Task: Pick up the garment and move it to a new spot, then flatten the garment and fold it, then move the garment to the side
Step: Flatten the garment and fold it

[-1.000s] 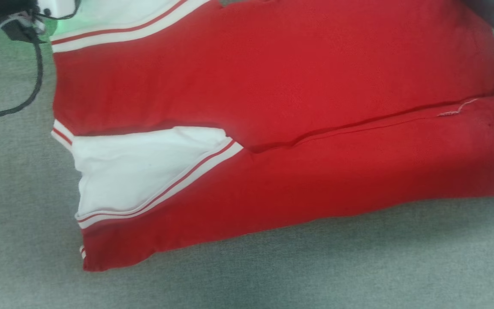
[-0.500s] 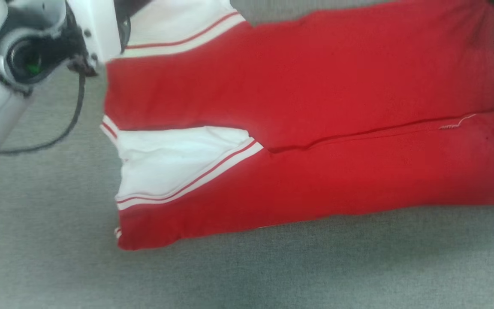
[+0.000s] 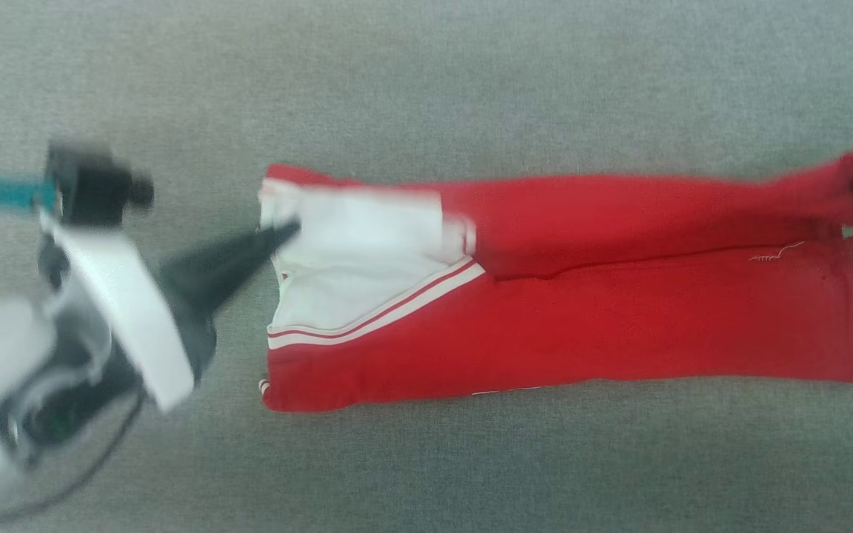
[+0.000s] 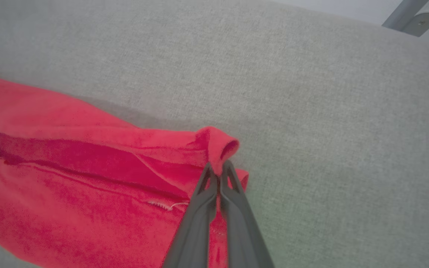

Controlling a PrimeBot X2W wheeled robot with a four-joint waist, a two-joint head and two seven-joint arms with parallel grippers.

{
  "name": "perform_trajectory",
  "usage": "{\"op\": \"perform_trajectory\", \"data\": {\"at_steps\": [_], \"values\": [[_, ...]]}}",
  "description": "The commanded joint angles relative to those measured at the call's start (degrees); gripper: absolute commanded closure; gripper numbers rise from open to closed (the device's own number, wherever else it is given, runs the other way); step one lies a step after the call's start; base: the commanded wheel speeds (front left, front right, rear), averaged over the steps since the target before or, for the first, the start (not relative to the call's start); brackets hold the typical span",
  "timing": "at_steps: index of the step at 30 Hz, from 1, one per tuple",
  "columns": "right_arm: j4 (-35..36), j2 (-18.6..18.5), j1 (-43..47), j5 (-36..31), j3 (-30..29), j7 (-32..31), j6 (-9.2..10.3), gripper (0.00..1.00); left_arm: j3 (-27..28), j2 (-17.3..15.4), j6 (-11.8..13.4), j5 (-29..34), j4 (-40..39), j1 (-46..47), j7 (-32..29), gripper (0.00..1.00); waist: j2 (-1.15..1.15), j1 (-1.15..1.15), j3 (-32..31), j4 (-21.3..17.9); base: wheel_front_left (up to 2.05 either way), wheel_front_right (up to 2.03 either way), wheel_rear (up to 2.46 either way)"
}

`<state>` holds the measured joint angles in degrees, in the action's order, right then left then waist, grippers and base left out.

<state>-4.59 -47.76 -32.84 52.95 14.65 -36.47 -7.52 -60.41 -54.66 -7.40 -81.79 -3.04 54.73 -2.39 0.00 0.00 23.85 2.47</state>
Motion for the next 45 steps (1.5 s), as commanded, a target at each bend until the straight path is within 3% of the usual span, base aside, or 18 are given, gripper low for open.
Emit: {"op": "perform_trajectory", "data": {"at_steps": [1, 6, 9, 21, 22, 23, 24, 25, 26, 27, 28, 29, 36, 45], "values": [[1.5, -0.1, 3.6, 0.5, -1.6, 1.0, 0.07, 1.00, -0.7, -1.4, -0.1, 0.3, -2.0, -3.6, 2.7, 1.00, 0.00, 0.00, -0.9, 0.4, 0.00, 0.00, 0.00], [5.0, 1.1, 13.6, 0.2, -6.7, 2.3, 0.07, 1.00, -3.2, -4.1, 0.0, 1.1, -5.8, -12.3, 9.2, 1.00, 0.00, 0.00, -1.0, 0.6, 0.00, 0.00, 0.00], [6.8, 2.2, 17.8, -0.7, -9.2, 3.0, 0.07, 1.00, -4.5, -4.1, 0.7, 1.3, -6.3, -15.5, 11.1, 1.00, 0.00, 0.00, -0.4, 0.6, 0.00, 0.00, 0.00], [2.7, 7.9, 16.1, -6.8, -4.4, 4.8, 0.05, 1.00, -7.5, 5.2, 0.2, 3.5, 7.3, -14.5, 10.9, 1.00, 0.00, 0.00, 2.5, -0.9, 0.00, 0.00, 0.00], [2.5, 8.0, 15.7, -7.0, -4.0, 5.1, 0.05, 0.93, -7.6, 5.8, 0.2, 3.9, 8.4, -14.3, 11.2, 1.00, 0.00, 0.00, 2.5, -1.0, 0.00, 0.00, 0.00], [2.5, 8.0, 15.5, -7.0, -3.7, 5.4, 0.04, 0.67, -7.8, 6.2, 0.2, 4.1, 9.3, -14.3, 11.4, 0.96, 0.00, 0.00, 2.4, -1.1, 0.00, 0.00, 0.00], [2.5, 7.8, 15.4, -7.0, -3.6, 5.6, 0.04, 0.48, -7.9, 6.6, 0.2, 4.4, 10.0, -14.2, 11.9, 0.86, 0.00, 0.00, 2.2, -1.1, 0.00, 0.00, 0.00], [2.8, 7.5, 15.4, -6.7, -3.5, 6.0, 0.04, 0.09, -7.9, 7.1, 0.2, 4.7, 10.6, -14.4, 12.5, 0.69, 0.00, 0.00, 1.9, -1.0, 0.00, 0.00, 0.00], [3.1, 7.3, 15.6, -6.1, -3.7, 6.4, 0.04, 0.00, -7.9, 7.5, 0.1, 4.7, 10.9, -14.8, 13.1, 0.53, 0.00, 0.00, 1.5, -0.9, 0.00, 0.00, 0.00], [3.1, 7.3, 15.6, -6.1, -3.7, 6.4, 0.04, 0.00, -7.9, 7.5, 0.1, 4.7, 10.9, -14.8, 13.1, 0.53, 0.00, 0.00, 1.5, -0.9, 0.00, 0.00, 0.00], [3.5, 7.0, 15.9, -5.5, -4.1, 6.6, 0.04, 0.00, -7.7, 7.8, 0.1, 4.8, 11.2, -15.3, 13.9, 0.16, 0.00, 0.00, 1.1, -0.7, 0.00, 0.00, 0.00], [3.8, 6.6, 16.3, -4.9, -4.6, 6.6, 0.04, 0.00, -7.4, 8.0, 0.1, 4.9, 11.4, -15.8, 14.6, 0.00, 0.00, 0.00, 0.7, -0.5, 0.00, 0.00, 0.00], [4.1, 4.9, 20.0, -1.5, -10.6, 3.7, 0.04, 0.00, -2.3, 10.2, 0.0, 4.4, 11.3, -21.0, 17.5, 0.00, 0.00, 0.00, -2.4, 2.6, 0.00, 0.00, 0.00], [-3.4, 7.5, 21.2, -2.4, -17.6, -2.6, 0.03, 0.00, 15.0, 20.2, -0.1, 11.9, 13.4, -31.5, 17.6, 0.00, 0.00, 0.00, -3.7, 9.3, 0.00, 0.00, 0.00]]}}
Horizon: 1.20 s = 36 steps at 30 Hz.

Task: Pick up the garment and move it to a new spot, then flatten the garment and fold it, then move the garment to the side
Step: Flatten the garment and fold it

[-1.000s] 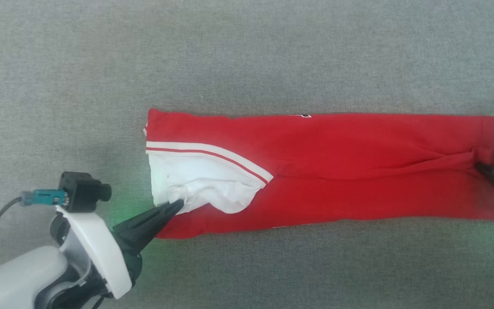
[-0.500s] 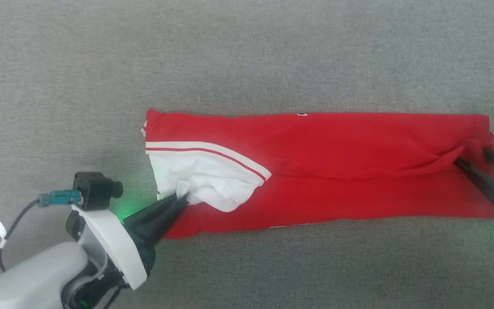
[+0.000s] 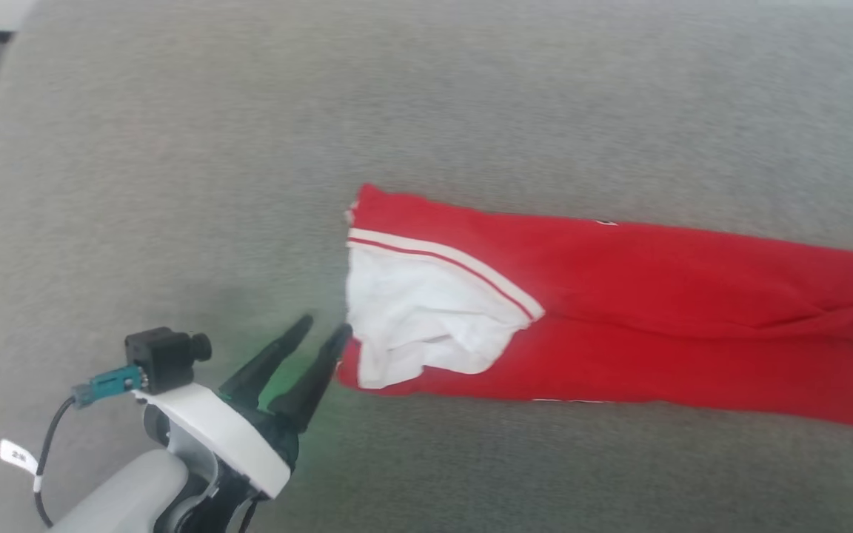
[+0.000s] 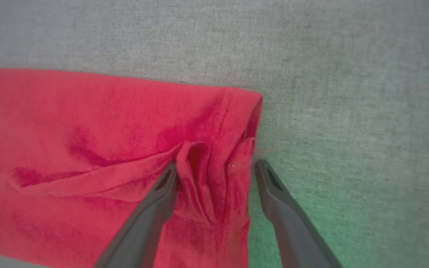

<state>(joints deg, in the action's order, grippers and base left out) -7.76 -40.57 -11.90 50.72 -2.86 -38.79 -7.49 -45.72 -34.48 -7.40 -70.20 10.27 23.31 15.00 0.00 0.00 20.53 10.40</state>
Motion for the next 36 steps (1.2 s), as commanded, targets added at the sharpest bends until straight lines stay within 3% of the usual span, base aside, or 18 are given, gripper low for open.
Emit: {"op": "perform_trajectory", "data": {"at_steps": [1, 9, 15, 16, 17, 18, 19, 20, 29, 36], "values": [[-1.0, 0.6, 0.1, -0.6, -0.5, -1.0, 0.00, 0.00, 2.4, 1.2, -0.1, 1.8, 0.5, -1.2, 0.2, 0.00, 0.00, 0.00, -0.4, 2.0, 0.00, 0.00, 0.00], [-4.6, 5.3, 0.2, -3.2, -2.3, -7.1, -0.04, 0.00, 17.3, 10.0, -0.1, 17.4, 3.3, -6.8, 0.2, 0.00, 0.00, 0.00, -1.9, 4.6, 0.00, 0.00, 0.00], [-5.0, 8.2, 1.0, -5.3, -2.9, -10.3, -0.12, 0.00, 27.3, 14.3, -0.1, 33.9, 0.7, -9.5, 0.2, 0.00, 0.00, 0.00, -3.0, 4.7, 0.00, 0.00, 0.00], [-5.0, 8.7, 1.2, -5.5, -2.9, -10.6, -0.12, 0.13, 28.7, 15.0, -0.1, 36.6, 0.1, -9.9, 0.2, 0.00, 0.00, 0.00, -3.0, 4.6, 0.00, 0.00, 0.00], [-4.9, 9.1, 1.2, -5.8, -3.1, -11.0, -0.12, 0.45, 29.8, 15.4, -0.1, 39.4, -0.4, -10.3, 0.2, 0.00, 0.00, 0.00, -3.1, 4.5, 0.00, 0.00, 0.00], [-4.9, 9.5, 1.1, -6.1, -3.3, -11.3, -0.12, 0.71, 30.6, 16.1, -0.1, 41.4, -0.9, -10.6, 0.2, 0.00, 0.00, 0.00, -3.0, 4.4, 0.00, 0.00, 0.00], [-4.8, 9.8, 1.0, -6.5, -3.4, -11.7, -0.12, 0.90, 31.4, 16.7, -0.1, 43.3, -1.4, -10.9, 0.2, 0.00, 0.00, 0.00, -2.9, 4.3, 0.00, 0.00, 0.00], [-4.7, 10.1, 0.9, -6.9, -3.5, -12.0, -0.11, 1.00, 32.3, 17.2, -0.1, 45.2, -2.0, -11.0, 0.2, 0.00, 0.00, 0.00, -2.8, 4.1, 0.00, 0.00, 0.00], [-4.6, 10.9, -1.4, -10.0, -5.8, -10.6, 0.12, 1.00, 36.1, 20.5, -0.1, 50.9, -4.0, -12.4, 0.2, 0.00, 0.00, 0.00, -1.4, 2.2, 0.00, 0.00, 0.00], [-5.4, 8.6, -5.2, -12.4, -9.1, -6.4, 0.11, 1.00, 38.7, 21.3, -0.1, 52.1, -5.5, -12.9, 0.2, 0.00, 0.00, 0.00, -0.4, -1.3, 0.00, 0.00, 0.00]]}}
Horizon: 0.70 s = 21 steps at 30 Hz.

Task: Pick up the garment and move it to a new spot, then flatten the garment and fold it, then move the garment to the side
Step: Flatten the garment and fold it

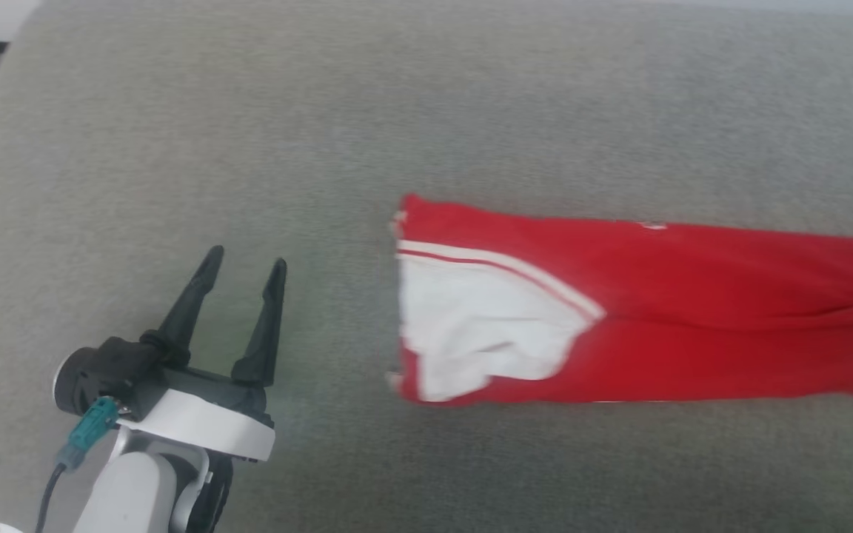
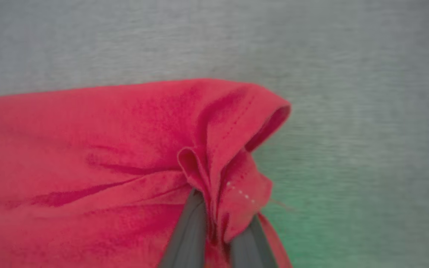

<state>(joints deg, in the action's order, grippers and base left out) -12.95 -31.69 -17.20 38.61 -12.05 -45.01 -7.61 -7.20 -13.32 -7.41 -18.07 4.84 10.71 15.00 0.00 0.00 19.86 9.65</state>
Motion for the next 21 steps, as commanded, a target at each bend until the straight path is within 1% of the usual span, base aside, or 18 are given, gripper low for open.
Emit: {"op": "perform_trajectory", "data": {"at_steps": [1, 6, 9, 13, 14, 17, 19, 21], "values": [[-0.6, -0.7, -0.4, -0.7, -0.7, 0.5, 0.22, 1.00, 0.1, -0.1, -0.1, 0.2, -0.1, -0.5, 0.2, 0.00, 0.00, 0.00, 0.3, -1.0, 0.00, 0.00, 0.00], [-4.3, -4.8, -2.0, -4.3, -5.7, 4.2, 0.18, 1.00, 1.0, -0.6, -0.1, 0.5, -0.8, -0.4, 0.2, 0.00, 0.00, 0.00, 1.2, -3.4, 0.00, 0.00, 0.00], [-8.5, -8.0, -3.1, -6.7, -9.4, 6.3, 0.17, 1.00, 1.0, -1.1, -0.1, 0.7, -1.0, 0.0, 0.2, 0.00, 0.00, 0.00, 1.6, -4.6, 0.00, 0.00, 0.00], [-12.9, -10.9, -3.9, -9.7, -13.2, 8.6, 0.17, 1.00, 1.1, -1.0, -0.1, 0.2, -1.7, 0.5, 0.2, 0.00, 0.00, 0.00, 1.4, -5.4, 0.00, 0.00, 0.00], [-13.5, -11.3, -4.0, -10.1, -13.2, 9.2, 0.16, 1.00, 1.0, -1.0, -0.1, 0.2, -1.7, 0.5, 0.2, 0.00, 0.00, 0.00, 1.3, -5.6, 0.00, 0.00, 0.00], [-13.2, -10.5, -4.1, -8.6, -11.2, 9.8, 0.16, 1.00, 1.3, -0.8, -0.1, 0.5, -1.7, 0.0, 0.2, 0.00, 0.00, 0.00, 0.6, -6.0, 0.00, 0.00, 0.00], [-10.9, -10.3, -3.0, -7.4, -8.0, 9.2, 0.15, 1.00, 1.2, -0.5, -0.1, 0.7, -1.7, -0.5, 0.2, 0.00, 0.00, 0.00, 0.0, -6.1, 0.00, 0.00, 0.00], [-7.1, -9.5, -2.4, -4.9, -4.3, 8.0, 0.15, 1.00, 1.4, -0.4, -0.1, 1.1, -1.5, -0.9, 0.2, 0.00, 0.00, 0.00, -0.4, -6.3, 0.00, 0.00, 0.00]]}}
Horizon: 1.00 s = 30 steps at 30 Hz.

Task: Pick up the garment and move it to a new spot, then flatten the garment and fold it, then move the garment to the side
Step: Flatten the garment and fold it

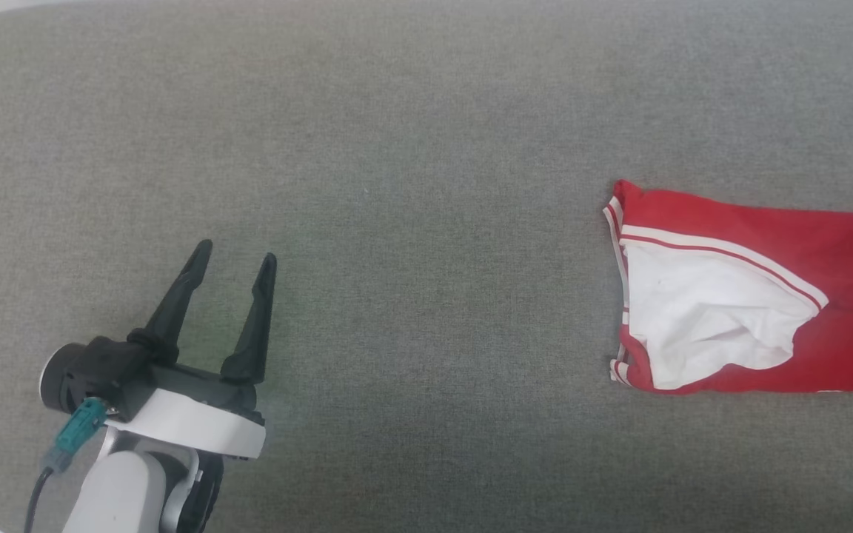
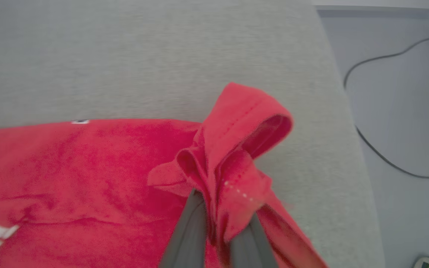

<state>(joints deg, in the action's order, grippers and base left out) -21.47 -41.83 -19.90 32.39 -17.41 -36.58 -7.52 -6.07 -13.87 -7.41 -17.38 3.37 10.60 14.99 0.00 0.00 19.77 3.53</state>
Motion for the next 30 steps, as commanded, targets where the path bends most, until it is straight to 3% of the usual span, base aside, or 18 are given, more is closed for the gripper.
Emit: {"op": "perform_trajectory", "data": {"at_steps": [1, 6, 12, 23, 30], "values": [[3.9, 1.2, 0.5, 2.7, 2.9, -1.0, 0.06, 1.00, 0.4, 0.3, -0.1, 0.4, 0.1, -0.9, 0.2, 0.00, 0.00, 0.00, -0.5, -0.2, 0.00, 0.00, 0.00], [19.0, 3.8, 2.7, 8.3, 12.6, -6.5, 0.06, 1.00, 0.3, 1.0, -0.1, 1.0, 0.2, -1.1, 0.2, 0.00, 0.00, 0.00, -1.4, 0.5, 0.00, 0.00, 0.00], [28.1, 5.7, 1.8, 9.4, 20.3, -10.9, 0.05, 1.00, -0.6, 2.2, -0.1, 0.7, 0.7, -0.4, 0.2, 0.00, 0.00, 0.00, -1.4, 2.6, 0.00, 0.00, 0.00], [30.3, 8.8, -1.4, 8.4, 29.3, -13.6, 0.03, 1.00, -2.2, 4.0, -0.1, -0.1, 0.8, 1.0, 0.2, 0.00, 0.00, 0.00, -0.1, 7.2, 0.00, 0.00, 0.00], [27.9, 8.7, -2.6, 7.6, 31.7, -12.7, 0.03, 1.00, -3.0, 4.8, -0.1, 0.2, 1.2, 1.8, 0.2, 0.00, 0.00, 0.00, 0.7, 8.6, 0.00, 0.00, 0.00]]}}
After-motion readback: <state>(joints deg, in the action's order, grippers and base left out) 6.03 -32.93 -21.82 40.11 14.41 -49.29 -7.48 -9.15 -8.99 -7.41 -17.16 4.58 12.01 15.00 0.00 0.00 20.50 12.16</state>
